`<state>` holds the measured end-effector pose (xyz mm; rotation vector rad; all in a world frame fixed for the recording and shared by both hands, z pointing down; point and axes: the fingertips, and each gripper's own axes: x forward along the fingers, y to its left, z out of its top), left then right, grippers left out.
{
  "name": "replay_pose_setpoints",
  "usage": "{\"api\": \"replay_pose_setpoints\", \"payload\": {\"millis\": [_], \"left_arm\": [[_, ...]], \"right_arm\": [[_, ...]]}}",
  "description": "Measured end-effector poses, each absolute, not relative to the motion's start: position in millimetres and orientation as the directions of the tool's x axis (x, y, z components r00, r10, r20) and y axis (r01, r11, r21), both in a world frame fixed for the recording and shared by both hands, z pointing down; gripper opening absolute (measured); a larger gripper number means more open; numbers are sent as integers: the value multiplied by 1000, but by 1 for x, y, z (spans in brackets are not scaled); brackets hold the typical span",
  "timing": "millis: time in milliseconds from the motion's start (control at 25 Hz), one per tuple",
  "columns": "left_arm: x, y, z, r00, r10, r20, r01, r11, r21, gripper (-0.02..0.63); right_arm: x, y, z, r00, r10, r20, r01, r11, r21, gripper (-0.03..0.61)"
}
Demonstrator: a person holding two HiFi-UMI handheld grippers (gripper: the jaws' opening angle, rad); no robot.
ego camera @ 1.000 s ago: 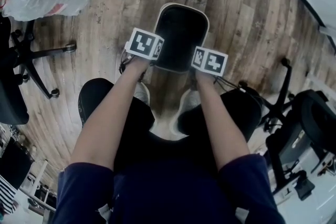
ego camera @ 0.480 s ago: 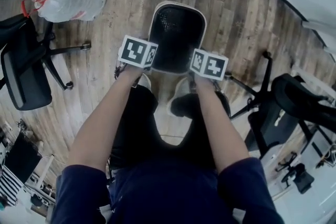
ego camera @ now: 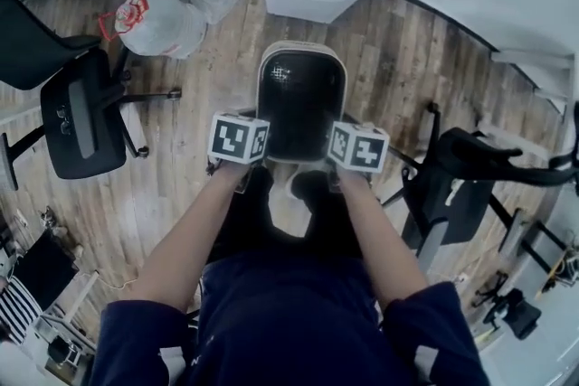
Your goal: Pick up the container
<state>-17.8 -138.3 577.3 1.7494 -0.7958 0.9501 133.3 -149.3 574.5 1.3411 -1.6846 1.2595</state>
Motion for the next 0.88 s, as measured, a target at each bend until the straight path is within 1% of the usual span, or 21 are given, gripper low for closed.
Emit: {"api": "replay_pose_setpoints", "payload": {"millis": [200,400,640,880], "left_arm": [[-23,-120,496,512,-121,850,-832,-317,456,92],[-33,-98,436,519,-159,840,-834,-310,457,92],[-39,-77,385,540,-216,813,-831,-292,474,92],[-51,-65,361,567,-245,787,-813,-320,486,92]], "right_arm": [[127,-135,490,-289,-374,881,-956,59,-289,83],[118,-112,430,-288,-405,868,-955,58,-290,83],[112,-91,379,-297,-446,845,-952,70,-298,83],[101,-73,355,-293,-487,823,-951,57,-305,87]]}}
